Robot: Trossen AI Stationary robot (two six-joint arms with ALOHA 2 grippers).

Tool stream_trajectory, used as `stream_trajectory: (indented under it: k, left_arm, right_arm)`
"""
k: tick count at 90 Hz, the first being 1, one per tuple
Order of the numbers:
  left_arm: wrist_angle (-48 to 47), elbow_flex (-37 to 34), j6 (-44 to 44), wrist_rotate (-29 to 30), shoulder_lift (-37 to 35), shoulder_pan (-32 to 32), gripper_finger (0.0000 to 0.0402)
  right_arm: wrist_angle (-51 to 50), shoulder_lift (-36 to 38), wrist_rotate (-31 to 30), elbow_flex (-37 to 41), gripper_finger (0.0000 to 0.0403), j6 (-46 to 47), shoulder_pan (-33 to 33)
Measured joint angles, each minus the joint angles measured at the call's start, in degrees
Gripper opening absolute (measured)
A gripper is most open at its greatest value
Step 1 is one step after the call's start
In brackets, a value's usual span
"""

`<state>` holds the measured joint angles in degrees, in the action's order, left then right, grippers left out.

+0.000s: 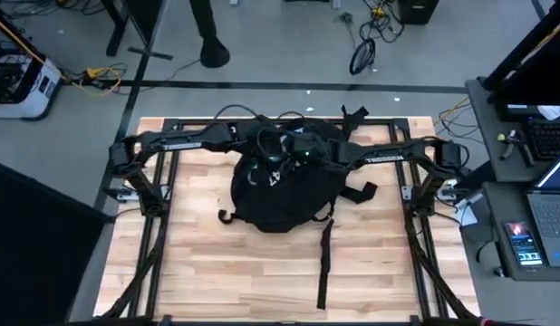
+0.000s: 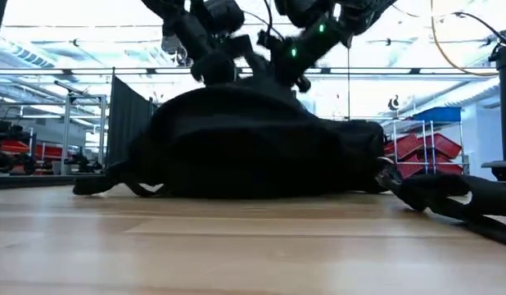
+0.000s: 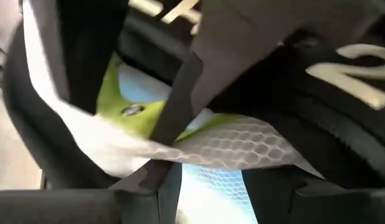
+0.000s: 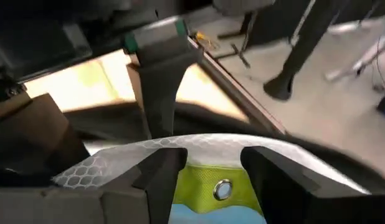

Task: Unpack backpack
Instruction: Remove the zip bag from the backpack

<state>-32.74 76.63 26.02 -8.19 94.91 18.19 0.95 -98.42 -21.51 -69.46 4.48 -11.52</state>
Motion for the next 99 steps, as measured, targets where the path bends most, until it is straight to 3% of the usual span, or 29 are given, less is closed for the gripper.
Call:
stream_trajectory:
  k: [25,39,65,84,99]
  left_arm:
    - [-5.4,8.2,2.3,0.7,-2.0,-0.9,0.0143]
    - [-8.1,10.9,3.1,1.3,-2.8,-1.0,0.0143]
    - [-19.7,12.4,0.4,8.9,-3.1,-3.3,0.0143]
    - [-27.8,14.9,-2.1,19.9,-3.1,-8.0,0.0143]
    - [-33.8,17.4,-7.9,21.6,-3.1,-9.1,0.0143]
  right_arm:
    - [-11.4,2.6,0.2,-10.3,0.0176,-6.3,0.0]
    - [-12.1,2.5,0.5,-13.0,0.0176,-7.6,0.0]
    - [-6.4,-1.2,10.0,-13.2,0.0176,-8.7,0.3]
    - [1.3,-3.9,15.0,-13.2,0.0176,-12.6,0.5]
    - [5.5,-4.2,20.1,-13.3,0.0176,-16.2,0.3]
